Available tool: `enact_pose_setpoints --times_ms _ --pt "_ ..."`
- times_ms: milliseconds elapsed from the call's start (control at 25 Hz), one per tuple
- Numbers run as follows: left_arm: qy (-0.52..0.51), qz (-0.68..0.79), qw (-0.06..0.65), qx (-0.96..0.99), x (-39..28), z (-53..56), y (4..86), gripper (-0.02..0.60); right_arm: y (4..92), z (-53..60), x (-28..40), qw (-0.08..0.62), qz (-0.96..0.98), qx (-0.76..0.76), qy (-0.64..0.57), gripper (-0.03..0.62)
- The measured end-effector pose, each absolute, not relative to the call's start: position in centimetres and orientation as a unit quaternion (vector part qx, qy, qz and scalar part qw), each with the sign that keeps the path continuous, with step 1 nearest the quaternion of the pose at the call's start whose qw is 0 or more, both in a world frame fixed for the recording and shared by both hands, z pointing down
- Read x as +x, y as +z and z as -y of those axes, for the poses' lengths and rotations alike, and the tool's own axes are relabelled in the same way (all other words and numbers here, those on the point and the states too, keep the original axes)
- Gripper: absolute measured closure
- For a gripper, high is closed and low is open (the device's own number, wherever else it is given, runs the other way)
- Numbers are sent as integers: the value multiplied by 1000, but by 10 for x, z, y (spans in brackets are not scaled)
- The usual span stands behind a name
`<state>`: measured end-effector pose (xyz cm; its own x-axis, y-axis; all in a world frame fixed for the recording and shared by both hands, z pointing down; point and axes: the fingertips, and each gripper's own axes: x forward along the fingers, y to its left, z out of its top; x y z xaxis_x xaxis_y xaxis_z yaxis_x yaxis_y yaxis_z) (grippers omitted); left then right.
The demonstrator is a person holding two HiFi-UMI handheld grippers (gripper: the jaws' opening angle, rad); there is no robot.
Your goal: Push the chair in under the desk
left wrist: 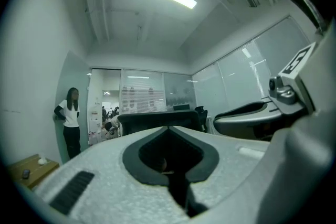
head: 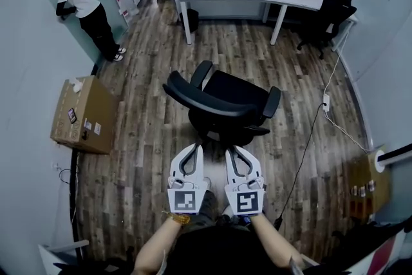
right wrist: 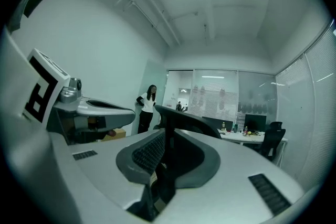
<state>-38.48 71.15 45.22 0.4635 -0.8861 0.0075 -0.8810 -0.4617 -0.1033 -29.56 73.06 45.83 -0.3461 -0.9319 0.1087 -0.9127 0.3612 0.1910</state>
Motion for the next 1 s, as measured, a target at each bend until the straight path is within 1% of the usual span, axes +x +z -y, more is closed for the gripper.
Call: enact_pose_setpoints --times_ms 160,280,400,440,640,720,840,1000 --pt "-49 -514 32 -856 -409 -677 476 568 476 -706 -299 128 818 558 -50 523" --pt "-65 -489 60 -868 -420 -646 490 555 490 -688 -291 153 811 562 -50 505" --pt "-74 -471 80 -875 -436 -612 499 505 508 -669 -278 189 799 570 -41 492" --pt "-79 -465 85 -878 -442 -601 503 498 514 -664 -274 201 794 573 -40 489" --pt "-114 -419 111 -894 -463 -553 529 424 545 -654 -248 257 763 594 -21 444" --pt "-134 -384 136 -903 -463 -534 540 388 556 -650 -239 278 753 596 -15 421" --pt "-174 -335 155 -913 -459 -511 566 323 569 -642 -224 323 743 586 -25 386" --pt "-222 -295 165 -915 -457 -485 592 298 590 -636 -202 372 737 563 -28 340"
